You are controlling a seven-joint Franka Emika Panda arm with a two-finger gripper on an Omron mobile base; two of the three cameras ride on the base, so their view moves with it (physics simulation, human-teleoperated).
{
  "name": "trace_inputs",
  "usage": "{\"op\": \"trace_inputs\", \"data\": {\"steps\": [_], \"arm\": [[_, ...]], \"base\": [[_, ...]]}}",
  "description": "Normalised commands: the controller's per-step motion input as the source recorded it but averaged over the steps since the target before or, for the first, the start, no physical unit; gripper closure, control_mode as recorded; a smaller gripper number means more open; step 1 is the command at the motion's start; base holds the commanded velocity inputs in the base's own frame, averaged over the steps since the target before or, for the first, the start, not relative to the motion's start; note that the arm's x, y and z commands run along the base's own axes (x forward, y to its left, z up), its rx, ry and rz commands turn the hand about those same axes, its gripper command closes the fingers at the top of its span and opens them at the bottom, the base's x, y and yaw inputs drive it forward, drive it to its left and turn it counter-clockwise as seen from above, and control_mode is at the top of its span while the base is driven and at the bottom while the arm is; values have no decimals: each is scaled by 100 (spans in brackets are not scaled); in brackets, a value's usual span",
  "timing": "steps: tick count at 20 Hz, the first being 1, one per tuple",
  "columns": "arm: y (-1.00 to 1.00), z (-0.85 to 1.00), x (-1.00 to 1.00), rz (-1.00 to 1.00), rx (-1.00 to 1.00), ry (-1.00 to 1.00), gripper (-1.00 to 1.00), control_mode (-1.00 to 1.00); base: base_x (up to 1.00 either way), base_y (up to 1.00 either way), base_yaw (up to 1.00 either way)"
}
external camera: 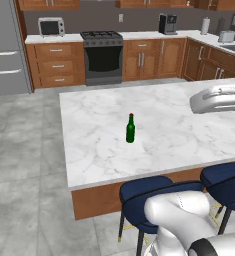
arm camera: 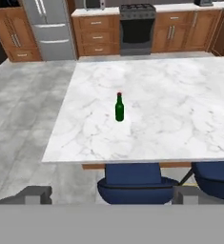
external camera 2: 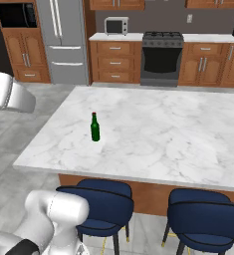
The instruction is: Get the candle and the beer from the cabinet and move them to the dining counter.
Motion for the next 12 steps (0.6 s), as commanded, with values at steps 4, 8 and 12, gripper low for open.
{"op": "trace_inputs", "data": {"steps": [4,8,12], "arm": [[5,-6,0,0,-6,5,-100,-100],[-13,0,0,1,0,2,-100,-100],[-46,0,0,8,0,0,-100,-100]], "base": [[0,0,0],[0,0,0],[0,0,0]]}}
